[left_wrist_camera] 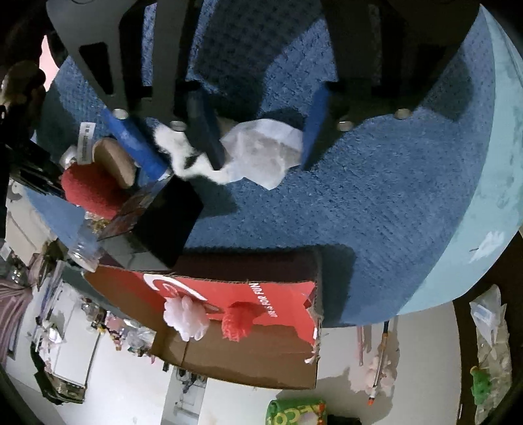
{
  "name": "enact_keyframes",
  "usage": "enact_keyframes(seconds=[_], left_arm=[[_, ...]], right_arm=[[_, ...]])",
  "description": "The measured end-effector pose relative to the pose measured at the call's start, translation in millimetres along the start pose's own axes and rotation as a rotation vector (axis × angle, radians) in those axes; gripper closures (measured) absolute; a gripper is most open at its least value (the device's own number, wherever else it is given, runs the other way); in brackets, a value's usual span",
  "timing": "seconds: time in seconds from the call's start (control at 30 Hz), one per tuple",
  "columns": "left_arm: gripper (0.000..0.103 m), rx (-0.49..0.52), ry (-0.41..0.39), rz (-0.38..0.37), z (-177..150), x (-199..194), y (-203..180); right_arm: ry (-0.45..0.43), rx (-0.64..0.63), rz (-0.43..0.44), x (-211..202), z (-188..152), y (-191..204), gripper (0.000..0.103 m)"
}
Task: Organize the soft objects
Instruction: 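Grasp the white tissue with the left gripper while the right gripper grasps the black pom-pom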
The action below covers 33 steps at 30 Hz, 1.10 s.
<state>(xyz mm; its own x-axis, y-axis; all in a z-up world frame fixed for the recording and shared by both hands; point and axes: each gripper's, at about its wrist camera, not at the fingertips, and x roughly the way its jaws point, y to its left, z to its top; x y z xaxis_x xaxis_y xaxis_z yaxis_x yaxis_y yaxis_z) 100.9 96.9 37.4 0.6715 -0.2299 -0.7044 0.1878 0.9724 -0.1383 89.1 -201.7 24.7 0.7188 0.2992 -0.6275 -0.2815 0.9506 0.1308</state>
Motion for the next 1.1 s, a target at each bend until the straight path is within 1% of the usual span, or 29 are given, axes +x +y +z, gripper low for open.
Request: enact_keyframes(seconds=[0.03,0.17,0.23,0.53,0.63,0.83,1.1], left_arm=[[0.069,0.004,-0.009,0.005,-1.2,-2.3,-1.7],[0.073,0.033,-0.027,0.016,-4.6,-10.1,-10.7],[0.075,0.036,-0.034,0.017,-6.2,-15.3,-13.6],[0.075,0.051,-0.093,0.023,-5.7,-42.8,-19.8],[0.075,0.051,-0.105,0.005,-6.4,-49.9,-23.8],[0.075,0.089,-0.111,-0.046,-9.1,-56.2,-45.0],[0.075,0.117,-0.092,-0.111,-13.5,-50.2,-67.9]], right_arm=[[-0.011,-0.009,-0.008,-1.8,-0.2,1.9,0.072],[-0.056,-0.04,-0.019,-12.4,1.1,9.9,0.072],[-0.064,-0.052,-0.02,-15.7,3.1,12.2,0.073],[-0.119,-0.067,-0.021,-35.8,9.5,15.2,0.073],[-0.126,-0.069,-0.013,-40.9,10.1,16.3,0.073],[-0.135,-0.082,-0.017,-48.4,7.4,21.2,0.073],[-0.134,-0.086,-0.015,-50.8,6.1,22.1,0.073]])
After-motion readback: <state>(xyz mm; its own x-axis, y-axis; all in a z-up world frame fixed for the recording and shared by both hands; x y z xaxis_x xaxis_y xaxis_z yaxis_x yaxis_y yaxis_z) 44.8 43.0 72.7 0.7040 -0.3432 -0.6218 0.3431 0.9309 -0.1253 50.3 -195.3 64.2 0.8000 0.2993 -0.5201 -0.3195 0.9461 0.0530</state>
